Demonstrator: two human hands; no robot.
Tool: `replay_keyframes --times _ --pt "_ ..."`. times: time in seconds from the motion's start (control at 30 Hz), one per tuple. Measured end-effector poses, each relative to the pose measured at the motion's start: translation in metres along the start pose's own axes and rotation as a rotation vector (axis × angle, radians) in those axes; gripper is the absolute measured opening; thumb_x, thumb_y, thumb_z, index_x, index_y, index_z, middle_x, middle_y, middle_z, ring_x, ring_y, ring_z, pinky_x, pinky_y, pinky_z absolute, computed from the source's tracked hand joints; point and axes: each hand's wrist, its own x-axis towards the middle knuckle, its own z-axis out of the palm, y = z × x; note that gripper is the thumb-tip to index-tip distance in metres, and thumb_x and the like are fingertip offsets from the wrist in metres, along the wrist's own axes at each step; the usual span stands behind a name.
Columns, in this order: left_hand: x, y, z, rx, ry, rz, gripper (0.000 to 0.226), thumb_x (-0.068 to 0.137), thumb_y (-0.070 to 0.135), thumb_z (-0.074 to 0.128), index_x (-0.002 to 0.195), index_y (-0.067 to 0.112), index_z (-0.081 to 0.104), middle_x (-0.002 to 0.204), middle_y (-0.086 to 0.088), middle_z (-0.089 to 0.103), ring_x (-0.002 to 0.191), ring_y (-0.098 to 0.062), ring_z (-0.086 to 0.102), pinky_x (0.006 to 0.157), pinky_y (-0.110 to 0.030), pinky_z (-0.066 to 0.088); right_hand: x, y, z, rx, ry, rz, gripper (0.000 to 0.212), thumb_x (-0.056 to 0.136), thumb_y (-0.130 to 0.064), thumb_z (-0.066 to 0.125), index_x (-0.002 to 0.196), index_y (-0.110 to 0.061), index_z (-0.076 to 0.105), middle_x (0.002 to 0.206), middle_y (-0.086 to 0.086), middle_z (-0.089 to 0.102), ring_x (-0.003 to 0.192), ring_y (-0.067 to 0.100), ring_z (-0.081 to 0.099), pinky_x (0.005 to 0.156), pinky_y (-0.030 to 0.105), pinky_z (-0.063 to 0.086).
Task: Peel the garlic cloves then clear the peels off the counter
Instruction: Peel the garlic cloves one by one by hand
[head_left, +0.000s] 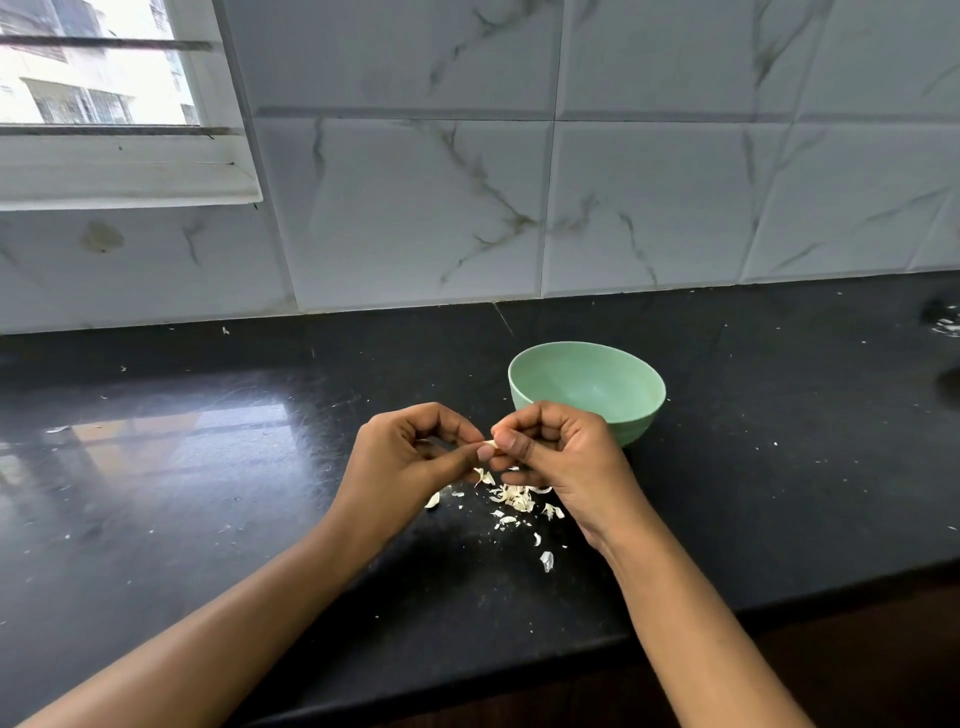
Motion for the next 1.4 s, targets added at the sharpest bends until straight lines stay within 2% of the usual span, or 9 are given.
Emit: replay_keyframes --times 0.1,0.2,0.3,0.43,0.8,1.03,1.13,1.27,1.4 --pt "0.002 -0.002 -0.001 -0.083 0.047 -0.028 0.017 0.077 0.016 0.077 0.071 0.012 0.061 0.064 -0.007 0.068 0.059 -0.027 0.070 0.058 -0.050 0.053 0.002 -0.001 -0.001 0.017 0.056 -0.034 0.015 0.082 0.002 0.067 0.086 -0.011 0.062 0.069 0.003 0.066 0.061 0.012 0.067 0.054 0.021 0.055" --pt "0.001 0.002 0.000 -0.135 0.009 -0.087 0.026 0.078 0.034 0.071 0.072 0.012 0.057 0.068 -0.009 0.068 0.054 -0.026 0.067 0.053 -0.035 0.050 0.002 0.001 -0.001 -0.061 0.087 -0.068 0.018 0.081 0.000 0.069 0.085 -0.015 0.060 0.069 0.002 0.067 0.066 0.014 0.069 0.056 0.024 0.055" --pt "-0.001 0.007 0.005 -0.007 -0.116 -0.121 0.045 0.076 0.055 0.057 0.069 0.011 0.057 0.060 -0.006 0.064 0.044 -0.021 0.058 0.042 -0.024 0.041 0.001 0.002 0.002 -0.165 0.081 -0.124 0.019 0.079 -0.001 0.072 0.083 -0.016 0.061 0.068 0.002 0.069 0.067 0.013 0.069 0.055 0.023 0.053" --pt "0.002 0.005 0.004 0.057 -0.142 -0.095 0.039 0.083 0.046 0.053 0.066 0.011 0.056 0.056 -0.002 0.062 0.038 -0.017 0.052 0.037 -0.020 0.035 0.000 0.001 0.005 -0.161 0.045 -0.149 0.019 0.078 -0.002 0.073 0.086 -0.014 0.060 0.067 -0.001 0.071 0.066 0.009 0.070 0.058 0.018 0.052" --pt "0.004 0.003 0.000 -0.358 -0.164 -0.265 0.019 0.076 0.025 0.062 0.074 0.006 0.063 0.071 -0.009 0.070 0.041 -0.012 0.058 0.035 -0.018 0.042 0.000 -0.002 0.001 0.069 -0.017 -0.032 0.028 0.091 0.001 0.056 0.112 -0.018 0.061 0.096 0.009 0.074 0.085 0.019 0.072 0.067 0.024 0.058" --pt "0.003 0.003 -0.001 -0.349 -0.215 -0.308 0.017 0.072 0.022 0.068 0.079 0.006 0.063 0.073 -0.008 0.071 0.047 -0.012 0.061 0.039 -0.018 0.045 -0.002 -0.002 0.004 0.012 -0.052 -0.064 0.016 0.081 0.003 0.065 0.088 -0.010 0.069 0.072 0.004 0.071 0.067 0.015 0.069 0.069 0.028 0.058" --pt "0.004 0.003 -0.005 -0.353 -0.199 -0.282 0.015 0.075 0.019 0.065 0.081 0.006 0.063 0.070 -0.007 0.070 0.047 -0.013 0.061 0.040 -0.019 0.046 -0.003 -0.005 0.005 0.025 0.000 -0.113 0.015 0.079 0.005 0.066 0.084 -0.009 0.069 0.071 0.001 0.072 0.067 0.011 0.068 0.065 0.023 0.058" --pt "0.009 0.008 -0.016 -0.190 -0.078 -0.193 0.012 0.091 0.009 0.054 0.090 0.008 0.065 0.070 -0.004 0.071 0.054 -0.012 0.065 0.047 -0.020 0.049 -0.007 -0.010 -0.009 0.059 0.143 -0.185 0.016 0.078 0.005 0.067 0.083 -0.010 0.069 0.075 -0.004 0.070 0.072 0.006 0.064 0.062 0.021 0.055" --pt "0.024 0.025 -0.013 -0.026 -0.028 -0.161 0.017 0.097 0.020 0.050 0.106 0.022 0.065 0.097 0.003 0.072 0.088 -0.007 0.068 0.073 -0.024 0.052 -0.014 -0.026 -0.038 -0.062 0.178 -0.147 0.022 0.079 0.009 0.067 0.080 -0.013 0.068 0.073 -0.005 0.069 0.071 0.002 0.063 0.059 0.019 0.055"
